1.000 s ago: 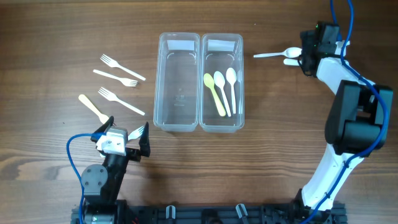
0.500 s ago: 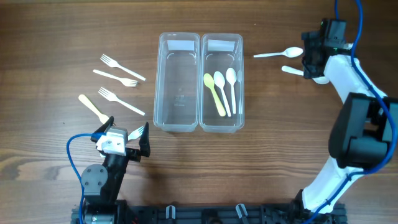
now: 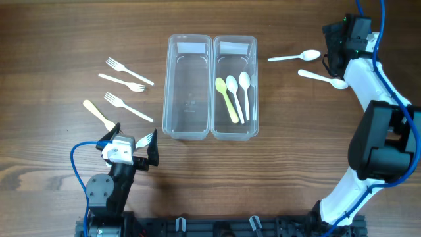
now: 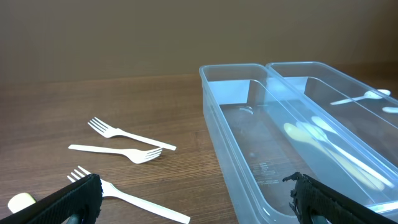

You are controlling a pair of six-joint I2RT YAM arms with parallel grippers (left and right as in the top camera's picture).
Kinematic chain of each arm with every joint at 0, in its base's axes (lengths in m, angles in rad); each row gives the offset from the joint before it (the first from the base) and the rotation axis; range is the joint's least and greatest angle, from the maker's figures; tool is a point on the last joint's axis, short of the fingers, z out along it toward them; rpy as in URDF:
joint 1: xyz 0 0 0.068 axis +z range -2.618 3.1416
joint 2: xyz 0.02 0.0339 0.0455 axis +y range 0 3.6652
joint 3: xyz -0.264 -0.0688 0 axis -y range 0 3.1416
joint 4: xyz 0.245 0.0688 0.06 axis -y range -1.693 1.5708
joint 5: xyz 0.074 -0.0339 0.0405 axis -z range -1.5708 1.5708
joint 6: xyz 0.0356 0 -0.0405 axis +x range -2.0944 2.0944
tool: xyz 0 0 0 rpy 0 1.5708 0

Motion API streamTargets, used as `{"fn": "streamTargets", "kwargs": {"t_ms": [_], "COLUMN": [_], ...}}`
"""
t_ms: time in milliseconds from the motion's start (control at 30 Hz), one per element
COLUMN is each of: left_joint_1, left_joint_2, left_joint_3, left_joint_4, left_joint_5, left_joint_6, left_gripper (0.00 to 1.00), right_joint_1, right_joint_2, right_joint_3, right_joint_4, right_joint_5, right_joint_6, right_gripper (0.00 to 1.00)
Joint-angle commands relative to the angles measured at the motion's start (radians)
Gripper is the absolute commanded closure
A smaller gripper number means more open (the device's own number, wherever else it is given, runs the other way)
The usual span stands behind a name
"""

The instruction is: Pack container

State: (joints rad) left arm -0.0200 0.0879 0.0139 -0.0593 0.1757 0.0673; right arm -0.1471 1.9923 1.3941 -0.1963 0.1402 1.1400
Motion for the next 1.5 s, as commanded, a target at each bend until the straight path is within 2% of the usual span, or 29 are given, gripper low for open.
{"fn": "streamTargets", "kwargs": {"t_ms": [0, 100, 233, 433, 567, 733, 900, 967, 1033, 1233, 1467], "left_joint_1": [-0.005, -0.005, -0.005, -0.005, -0.005, -0.005, -0.005, -0.005, -0.005, -0.005, -0.005], "left_joint_2": [-0.003, -0.003, -0.003, -0.003, -0.003, -0.003, -0.003, -0.003, -0.003, -0.003, -0.003], "left_joint_3": [-0.008, -0.008, -0.008, -0.008, -0.008, -0.008, -0.008, -0.008, -0.008, -0.008, -0.008], "left_joint_4": [0.000, 0.000, 0.000, 0.000, 0.000, 0.000, 0.000, 0.000, 0.000, 0.000, 0.000], "left_joint_5": [-0.002, -0.002, -0.002, -0.002, -0.002, -0.002, -0.002, -0.002, -0.002, -0.002, -0.002], "left_joint_6": [0.015, 0.015, 0.015, 0.015, 0.015, 0.015, 0.015, 0.015, 0.015, 0.015, 0.015], "left_gripper": [0.00, 0.00, 0.00, 0.00, 0.00, 0.00, 0.00, 0.00, 0.00, 0.00, 0.00], "right_joint_1": [-0.005, -0.006, -0.013, -0.013, -0.013, -0.013, -0.011, -0.014, -0.015, -0.025, -0.030], "right_joint_2": [0.043, 0.066, 0.082, 0.082, 0.074, 0.015, -0.100, -0.086, -0.042, 0.094, 0.151], "right_joint_3": [-0.008, -0.008, -0.009, -0.009, -0.008, -0.008, -0.008, -0.008, -0.009, -0.009, -0.009], "right_joint_4": [0.006, -0.001, -0.140, -0.360, -0.350, -0.200, -0.051, -0.013, -0.024, 0.085, 0.043], "right_joint_5": [0.035, 0.032, 0.021, 0.020, -0.023, -0.109, -0.011, 0.055, 0.085, 0.024, -0.009], "right_joint_6": [0.138, 0.201, 0.370, 0.396, 0.382, 0.377, 0.362, 0.266, 0.259, 0.304, 0.407], "right_gripper": [0.00, 0.00, 0.00, 0.00, 0.00, 0.00, 0.00, 0.00, 0.00, 0.00, 0.00]}}
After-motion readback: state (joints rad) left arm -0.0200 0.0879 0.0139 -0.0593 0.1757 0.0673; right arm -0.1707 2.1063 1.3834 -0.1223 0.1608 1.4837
